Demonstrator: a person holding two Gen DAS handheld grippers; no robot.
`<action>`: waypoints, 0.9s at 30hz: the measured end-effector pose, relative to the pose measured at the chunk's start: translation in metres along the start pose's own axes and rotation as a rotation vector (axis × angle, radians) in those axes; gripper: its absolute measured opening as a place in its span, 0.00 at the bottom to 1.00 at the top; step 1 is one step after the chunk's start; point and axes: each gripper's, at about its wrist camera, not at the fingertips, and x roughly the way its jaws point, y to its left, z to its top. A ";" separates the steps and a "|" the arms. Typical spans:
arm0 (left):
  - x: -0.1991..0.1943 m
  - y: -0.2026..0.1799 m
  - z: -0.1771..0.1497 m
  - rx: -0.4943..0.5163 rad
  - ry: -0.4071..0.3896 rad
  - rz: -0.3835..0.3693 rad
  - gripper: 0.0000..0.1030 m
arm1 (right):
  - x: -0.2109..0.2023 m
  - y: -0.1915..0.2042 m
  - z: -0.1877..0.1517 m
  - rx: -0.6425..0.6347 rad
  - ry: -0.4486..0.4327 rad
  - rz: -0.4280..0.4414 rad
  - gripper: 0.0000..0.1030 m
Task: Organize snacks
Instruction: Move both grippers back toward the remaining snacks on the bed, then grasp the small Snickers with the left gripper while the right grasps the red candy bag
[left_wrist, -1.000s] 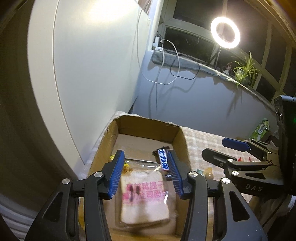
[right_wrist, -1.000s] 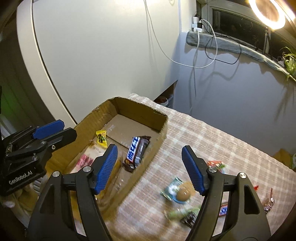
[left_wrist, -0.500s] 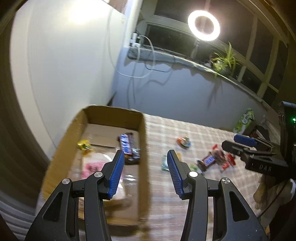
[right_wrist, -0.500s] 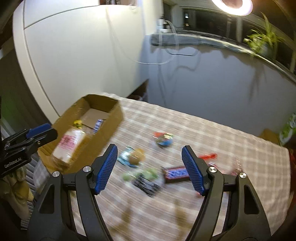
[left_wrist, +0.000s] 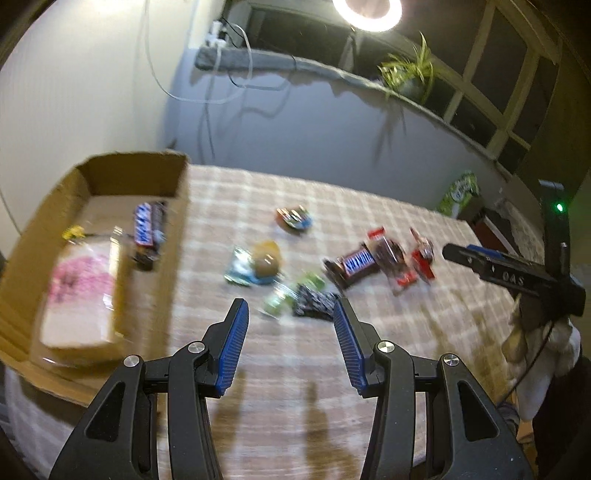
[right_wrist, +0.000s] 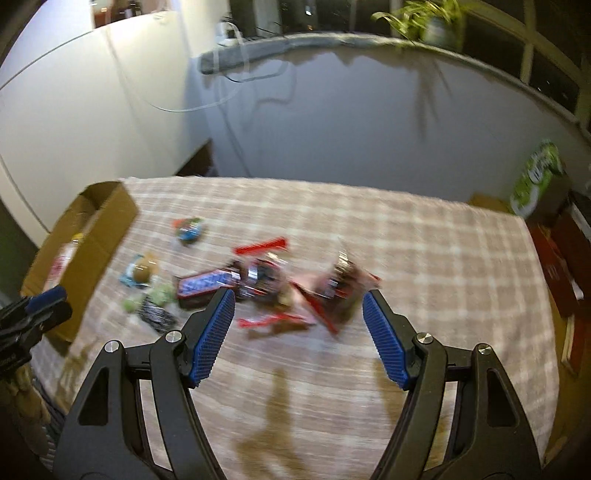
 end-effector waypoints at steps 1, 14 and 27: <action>0.005 -0.004 -0.001 0.008 0.011 -0.003 0.45 | 0.004 -0.008 -0.002 0.016 0.011 -0.007 0.72; 0.061 -0.064 0.018 0.234 0.067 0.020 0.45 | 0.040 -0.048 -0.005 0.091 0.061 0.020 0.72; 0.112 -0.084 0.031 0.364 0.140 0.034 0.45 | 0.071 -0.052 0.010 0.121 0.076 0.086 0.72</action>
